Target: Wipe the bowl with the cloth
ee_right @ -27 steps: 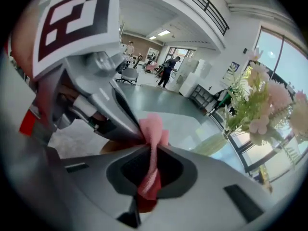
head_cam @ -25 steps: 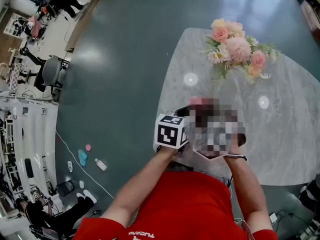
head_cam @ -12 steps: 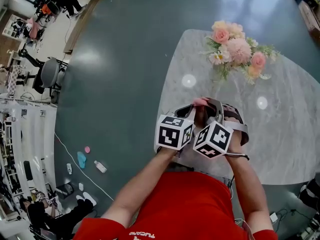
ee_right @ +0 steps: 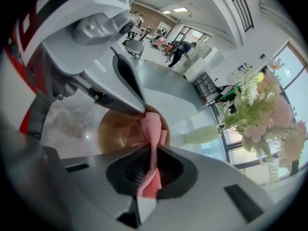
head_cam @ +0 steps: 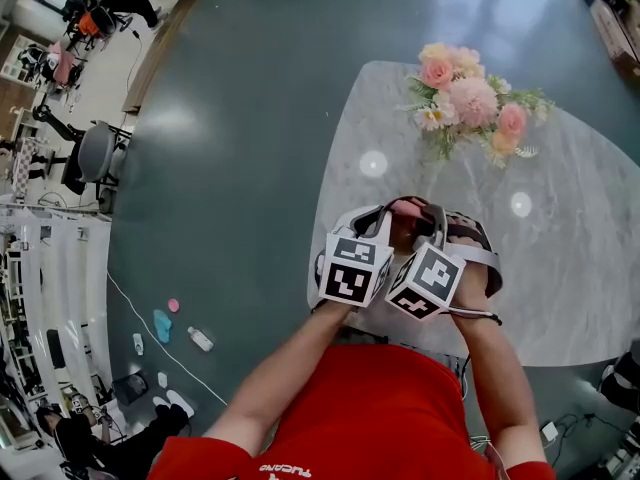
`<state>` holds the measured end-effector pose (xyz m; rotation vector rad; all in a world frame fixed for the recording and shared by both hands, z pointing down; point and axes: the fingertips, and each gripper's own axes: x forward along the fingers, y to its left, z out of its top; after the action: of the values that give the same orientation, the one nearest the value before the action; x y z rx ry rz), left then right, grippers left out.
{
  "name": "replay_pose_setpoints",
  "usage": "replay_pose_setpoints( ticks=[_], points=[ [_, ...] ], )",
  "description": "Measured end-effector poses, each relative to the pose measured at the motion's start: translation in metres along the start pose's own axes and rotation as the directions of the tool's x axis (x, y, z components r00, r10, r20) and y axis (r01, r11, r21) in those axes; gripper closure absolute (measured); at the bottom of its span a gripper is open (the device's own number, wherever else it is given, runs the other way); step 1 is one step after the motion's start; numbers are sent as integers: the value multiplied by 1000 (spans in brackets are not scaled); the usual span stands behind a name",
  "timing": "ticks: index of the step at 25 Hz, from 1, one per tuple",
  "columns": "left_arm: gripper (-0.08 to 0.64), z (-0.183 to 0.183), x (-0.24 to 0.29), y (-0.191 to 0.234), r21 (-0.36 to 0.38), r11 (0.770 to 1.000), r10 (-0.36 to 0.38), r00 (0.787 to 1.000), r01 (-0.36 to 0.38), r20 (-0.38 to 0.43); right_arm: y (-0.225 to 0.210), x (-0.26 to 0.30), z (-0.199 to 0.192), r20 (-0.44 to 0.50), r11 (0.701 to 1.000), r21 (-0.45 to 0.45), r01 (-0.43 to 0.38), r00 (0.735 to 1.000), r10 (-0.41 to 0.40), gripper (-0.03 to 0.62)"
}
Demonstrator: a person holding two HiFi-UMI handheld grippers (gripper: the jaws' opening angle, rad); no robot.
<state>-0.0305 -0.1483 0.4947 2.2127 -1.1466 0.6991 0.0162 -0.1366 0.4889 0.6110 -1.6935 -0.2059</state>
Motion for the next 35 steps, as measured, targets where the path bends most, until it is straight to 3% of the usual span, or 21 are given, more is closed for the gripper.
replay_pose_setpoints(
  ticks=[4,10,13,17,23,29,35],
  points=[
    [538,-2,2,3,23,1000,14,1000,-14,-4,18,5,-4,-12,994,16,-104,994,104,571],
    [538,-3,2,2,41,999,20,1000,-20,2,8,0,-10,-45,999,-33,-34,998,32,571],
    [538,-2,2,4,43,999,24,1000,-25,8,25,0,-16,-81,990,-71,-125,990,119,571],
    [538,0,0,6,31,999,29,999,-29,14,50,-5,-8,-57,967,-106,-230,973,225,571],
    [538,-1,-1,6,31,999,30,999,-30,17,37,-5,-14,-93,975,-163,-150,986,136,571],
    [538,-1,-1,2,28,999,27,999,-28,22,69,-8,-4,-89,932,-255,-257,966,242,571],
    [540,-2,-3,1,13,1000,20,1000,-21,23,62,-8,1,-63,939,-270,-213,977,204,571]
  ],
)
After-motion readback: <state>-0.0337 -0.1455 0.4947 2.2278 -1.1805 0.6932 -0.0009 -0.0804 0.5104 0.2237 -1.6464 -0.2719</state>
